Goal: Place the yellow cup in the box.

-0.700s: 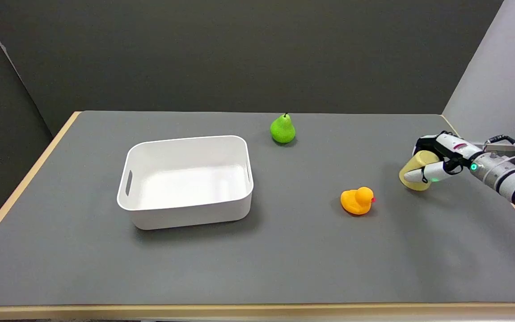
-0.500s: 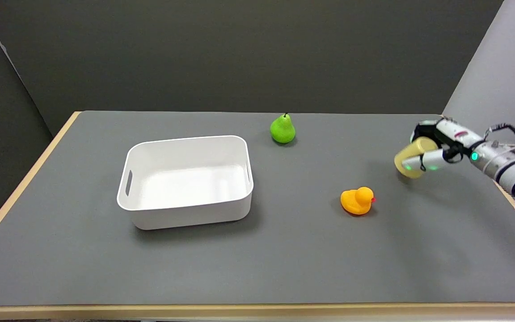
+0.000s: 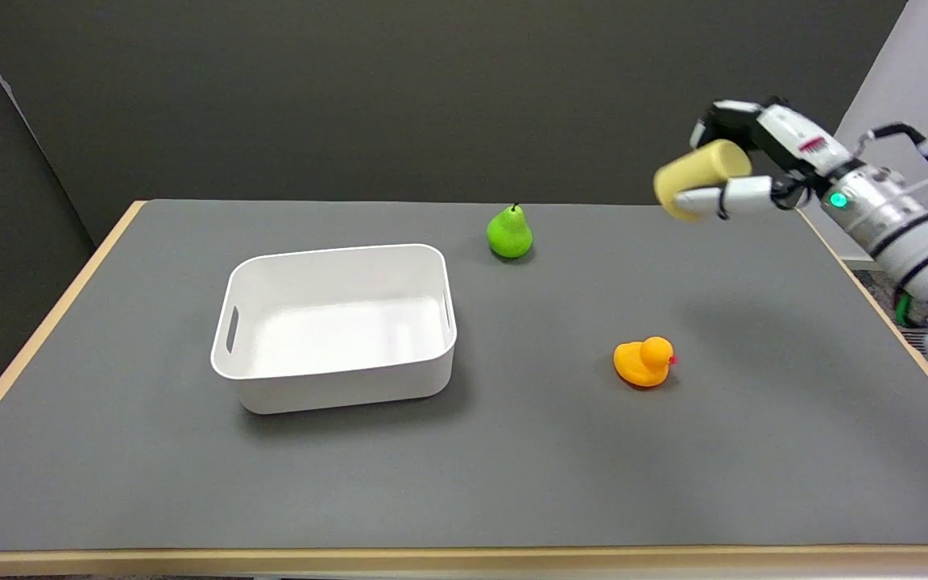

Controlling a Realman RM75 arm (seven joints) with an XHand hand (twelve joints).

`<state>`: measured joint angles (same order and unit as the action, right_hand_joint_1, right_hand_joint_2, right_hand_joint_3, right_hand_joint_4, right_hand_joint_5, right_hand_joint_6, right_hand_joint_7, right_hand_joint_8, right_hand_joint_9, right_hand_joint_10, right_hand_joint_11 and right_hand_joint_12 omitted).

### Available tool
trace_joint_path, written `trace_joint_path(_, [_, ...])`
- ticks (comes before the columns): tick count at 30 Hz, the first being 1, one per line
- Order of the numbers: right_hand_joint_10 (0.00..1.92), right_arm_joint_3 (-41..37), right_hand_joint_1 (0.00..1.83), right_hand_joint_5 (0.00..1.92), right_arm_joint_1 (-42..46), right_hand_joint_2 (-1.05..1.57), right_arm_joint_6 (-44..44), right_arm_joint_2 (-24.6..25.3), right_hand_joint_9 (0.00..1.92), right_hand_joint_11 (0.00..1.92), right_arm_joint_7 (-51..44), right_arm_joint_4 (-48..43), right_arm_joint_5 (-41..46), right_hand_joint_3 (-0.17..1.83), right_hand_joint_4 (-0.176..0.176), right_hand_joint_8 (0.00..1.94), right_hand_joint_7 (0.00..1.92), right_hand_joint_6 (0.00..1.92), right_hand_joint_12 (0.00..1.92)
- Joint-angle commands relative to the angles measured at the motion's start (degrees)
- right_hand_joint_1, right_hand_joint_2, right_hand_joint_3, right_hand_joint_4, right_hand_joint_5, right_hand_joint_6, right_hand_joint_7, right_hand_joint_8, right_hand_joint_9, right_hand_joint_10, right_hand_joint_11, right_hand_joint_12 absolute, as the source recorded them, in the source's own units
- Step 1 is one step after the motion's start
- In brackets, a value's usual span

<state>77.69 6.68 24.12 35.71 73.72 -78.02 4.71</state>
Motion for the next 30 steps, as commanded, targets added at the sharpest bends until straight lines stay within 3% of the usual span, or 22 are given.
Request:
trace_joint_path(1, [1.50, 34.8, 1.33, 0.57, -27.6, 1.18, -4.8, 12.6, 0.75, 0.82, 0.3, -14.4, -4.7, 0.15, -0.143, 1.28, 0.78, 1.61, 1.72])
trace_joint_path(5, [1.50, 44.7, 1.33, 0.57, -34.3, 1.18, -5.9, 22.2, 0.75, 0.82, 0.4, -10.0, -9.8, 0.15, -0.143, 1.28, 0.78, 1.61, 1.72])
trace_joint_path(7, [1.50, 46.9, 1.33, 0.57, -35.8, 1.18, -6.1, 27.8, 0.75, 0.82, 0.4, -7.4, -13.3, 0.15, -0.143, 1.29, 0.78, 1.61, 1.72])
trace_joint_path(13, [1.50, 49.0, 1.34, 0.57, -39.2, 1.17, -6.4, 37.3, 0.78, 0.85, 0.4, -1.3, -21.8, 0.15, -0.153, 1.25, 0.81, 1.58, 1.77])
trace_joint_path(21, [1.50, 55.5, 1.34, 0.58, -48.4, 1.15, -13.9, 42.3, 0.78, 0.84, 0.4, 4.8, -21.3, 0.17, -0.145, 1.25, 0.81, 1.57, 1.77])
trace_joint_path(30, [1.49, 57.1, 1.34, 0.58, -49.5, 1.15, -15.6, 44.5, 0.78, 0.84, 0.5, 17.6, -21.2, 0.18, -0.149, 1.25, 0.82, 1.56, 1.75])
